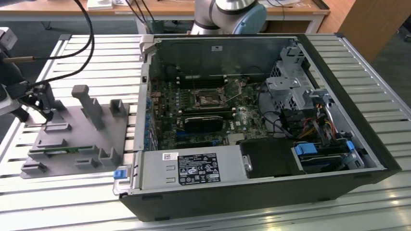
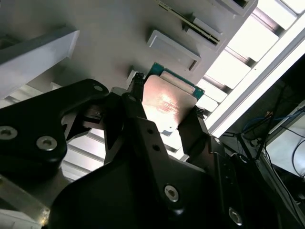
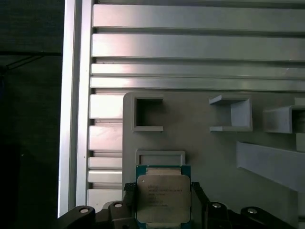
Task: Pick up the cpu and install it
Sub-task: 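Pick up the cpu and move it towards the insertion slot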
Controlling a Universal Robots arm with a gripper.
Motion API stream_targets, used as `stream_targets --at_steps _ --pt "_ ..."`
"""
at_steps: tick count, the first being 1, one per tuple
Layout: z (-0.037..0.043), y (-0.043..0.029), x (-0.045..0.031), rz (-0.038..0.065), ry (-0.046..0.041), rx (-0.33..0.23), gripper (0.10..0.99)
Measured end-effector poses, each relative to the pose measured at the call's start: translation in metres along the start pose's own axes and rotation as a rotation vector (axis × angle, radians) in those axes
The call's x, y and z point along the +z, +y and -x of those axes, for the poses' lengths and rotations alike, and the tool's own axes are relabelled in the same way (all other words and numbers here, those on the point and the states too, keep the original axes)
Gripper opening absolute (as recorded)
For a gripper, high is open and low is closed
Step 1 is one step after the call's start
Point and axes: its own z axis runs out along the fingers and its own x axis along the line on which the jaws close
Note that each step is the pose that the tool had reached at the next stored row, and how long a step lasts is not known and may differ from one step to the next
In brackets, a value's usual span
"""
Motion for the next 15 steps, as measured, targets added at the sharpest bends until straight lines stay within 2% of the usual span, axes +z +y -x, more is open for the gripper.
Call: stream_targets --at_steps 15 --pt "0.0010 0.0068 -0.0678 0.000 -0.0001 0.000 0.541"
